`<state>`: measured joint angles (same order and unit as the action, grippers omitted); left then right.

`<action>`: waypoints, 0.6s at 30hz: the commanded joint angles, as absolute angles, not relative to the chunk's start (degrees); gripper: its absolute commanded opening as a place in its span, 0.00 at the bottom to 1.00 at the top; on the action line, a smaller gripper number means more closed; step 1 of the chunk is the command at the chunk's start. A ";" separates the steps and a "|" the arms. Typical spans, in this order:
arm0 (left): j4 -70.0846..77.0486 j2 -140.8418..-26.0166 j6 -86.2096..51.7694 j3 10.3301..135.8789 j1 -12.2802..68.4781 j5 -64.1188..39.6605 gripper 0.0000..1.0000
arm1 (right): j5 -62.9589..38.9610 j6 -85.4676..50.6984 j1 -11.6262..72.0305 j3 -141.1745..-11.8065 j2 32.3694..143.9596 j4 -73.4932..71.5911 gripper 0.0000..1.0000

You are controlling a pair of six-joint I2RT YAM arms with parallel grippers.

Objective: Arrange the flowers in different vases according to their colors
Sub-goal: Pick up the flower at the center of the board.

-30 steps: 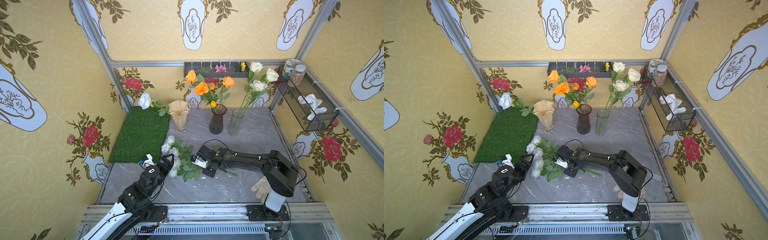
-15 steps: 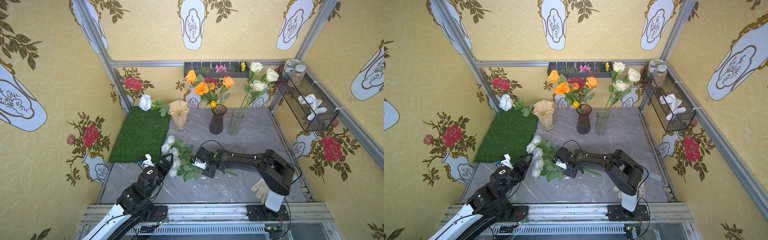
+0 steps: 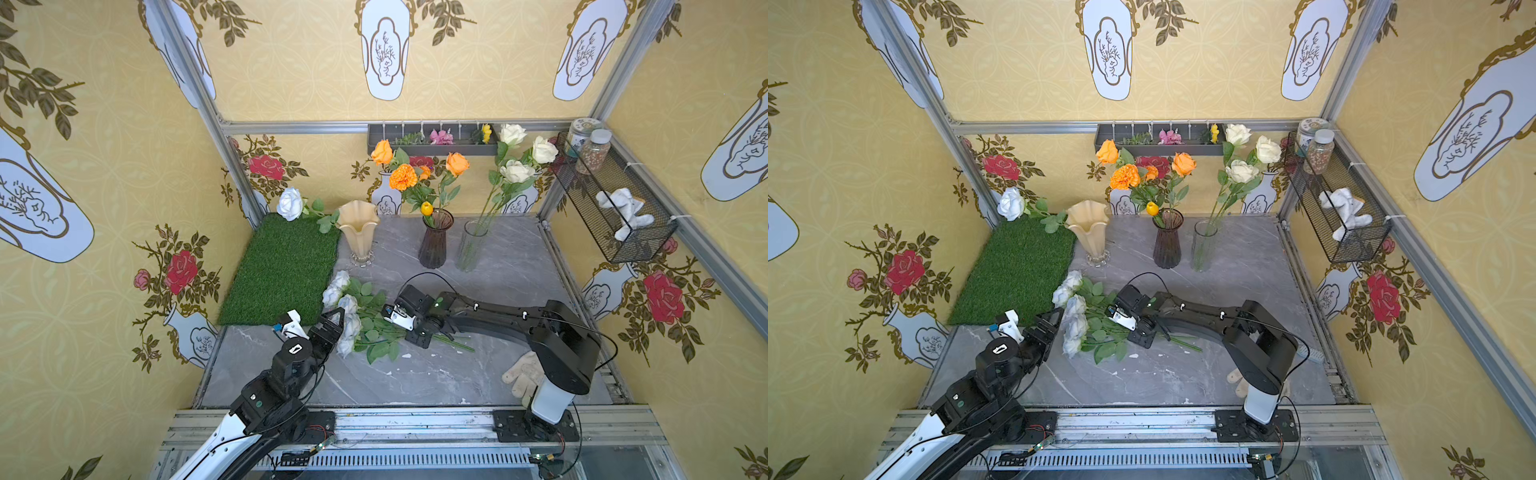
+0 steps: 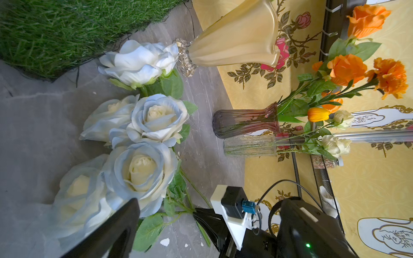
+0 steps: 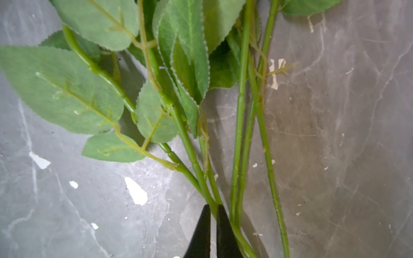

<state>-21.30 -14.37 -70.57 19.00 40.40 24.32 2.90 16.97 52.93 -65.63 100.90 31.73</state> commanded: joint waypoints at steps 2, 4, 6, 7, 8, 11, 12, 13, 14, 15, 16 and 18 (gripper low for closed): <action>-21.22 -13.15 -70.68 18.24 40.38 25.14 1.00 | 1.88 17.23 53.51 -65.57 101.49 32.17 0.14; -21.23 -12.85 -70.67 18.19 40.34 25.14 1.00 | 1.90 17.08 53.78 -65.33 101.90 32.10 0.14; -21.37 -12.66 -70.69 18.12 40.27 25.14 1.00 | 2.06 16.97 53.84 -65.34 102.35 31.92 0.14; -21.38 -12.51 -70.67 18.04 40.34 25.13 1.00 | 2.18 16.94 53.82 -65.30 102.64 31.87 0.14; -21.37 -12.42 -70.74 18.04 40.34 25.14 1.00 | 2.28 17.01 53.86 -65.31 102.89 31.60 0.14; -21.55 -12.08 -70.76 17.95 40.32 25.14 1.00 | 2.51 17.07 53.71 -65.41 103.68 31.01 0.12; -21.63 -11.96 -70.82 17.95 40.42 25.14 1.00 | 2.52 17.13 53.79 -65.40 103.87 30.86 0.12; -21.61 -11.79 -70.77 17.87 40.35 25.14 1.00 | 2.66 17.17 53.79 -65.31 104.13 30.55 0.11; -21.71 -11.67 -70.83 17.91 40.34 25.14 1.00 | 2.83 17.23 53.66 -65.46 104.36 30.34 0.11; -21.73 -11.53 -70.85 17.84 40.35 25.14 1.00 | 2.90 17.19 53.67 -65.40 104.54 30.20 0.10; -21.75 -11.47 -70.84 17.84 40.33 25.20 1.00 | 2.90 17.25 53.61 -65.63 104.74 30.11 0.09; -21.85 -11.25 -70.84 17.74 40.37 25.22 1.00 | 3.01 17.45 53.56 -65.62 105.02 29.93 0.09</action>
